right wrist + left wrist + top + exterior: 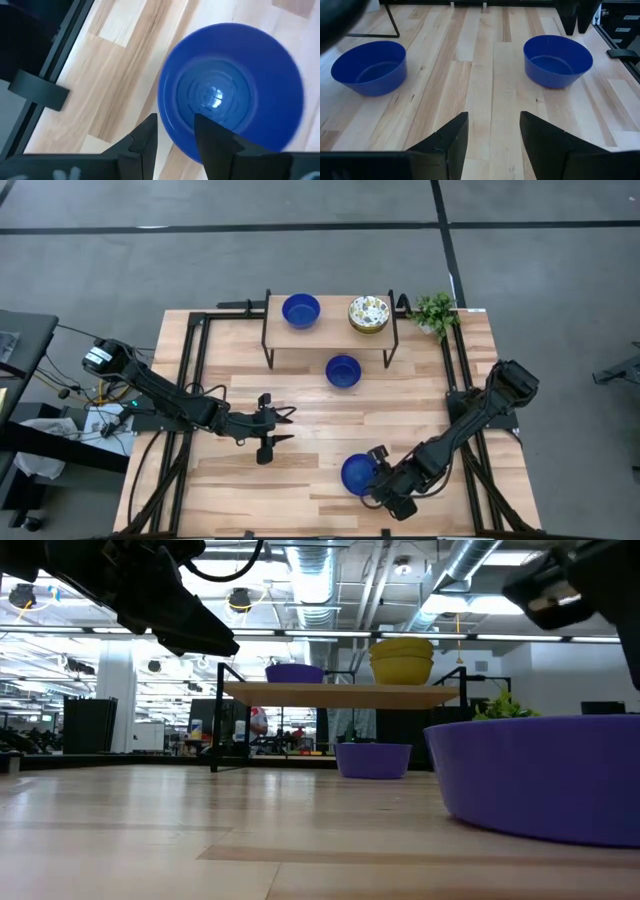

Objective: Pick & Place Mini bowls
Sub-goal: Stack the bottom blue bowl on the blue bowl on the shelf

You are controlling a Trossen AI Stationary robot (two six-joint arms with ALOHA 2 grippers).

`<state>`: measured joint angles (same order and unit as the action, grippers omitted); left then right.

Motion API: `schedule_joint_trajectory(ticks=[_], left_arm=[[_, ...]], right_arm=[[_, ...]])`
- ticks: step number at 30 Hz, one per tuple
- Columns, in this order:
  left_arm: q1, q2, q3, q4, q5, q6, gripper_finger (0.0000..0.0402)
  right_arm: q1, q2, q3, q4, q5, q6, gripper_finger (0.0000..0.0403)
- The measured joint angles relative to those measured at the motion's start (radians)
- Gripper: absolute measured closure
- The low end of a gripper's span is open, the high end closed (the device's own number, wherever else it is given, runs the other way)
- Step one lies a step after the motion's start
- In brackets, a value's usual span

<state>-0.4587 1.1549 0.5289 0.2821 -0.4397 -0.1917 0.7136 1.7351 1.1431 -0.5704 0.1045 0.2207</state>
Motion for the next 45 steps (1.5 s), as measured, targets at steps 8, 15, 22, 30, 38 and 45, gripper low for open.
schedule_joint_trajectory(ticks=[8,15,22,30,38,45], left_arm=[[0.0,0.0,0.0,0.0,0.0,0.0,0.0224],[0.0,0.0,0.0,0.003,0.0,0.0,0.0224],[0.0,0.0,0.0,0.003,0.0,0.0,0.0224],[0.0,0.0,0.0,0.003,0.0,0.0,0.0224],[0.0,0.05,0.004,0.021,0.049,0.074,0.0224],[0.0,0.123,0.133,-0.026,0.175,0.195,0.0224]], right_arm=[[0.006,0.088,0.002,0.008,-0.011,-0.001,0.0285],[0.006,0.085,0.004,0.018,0.003,-0.006,0.0288],[0.005,0.085,0.005,0.018,0.002,-0.009,0.0348],[-0.029,0.084,0.008,-0.003,0.003,0.068,0.0399],[-0.055,0.085,0.13,-0.133,0.0,-0.017,0.0402],[-0.092,0.085,0.263,-0.226,-0.004,-0.163,0.0402]])
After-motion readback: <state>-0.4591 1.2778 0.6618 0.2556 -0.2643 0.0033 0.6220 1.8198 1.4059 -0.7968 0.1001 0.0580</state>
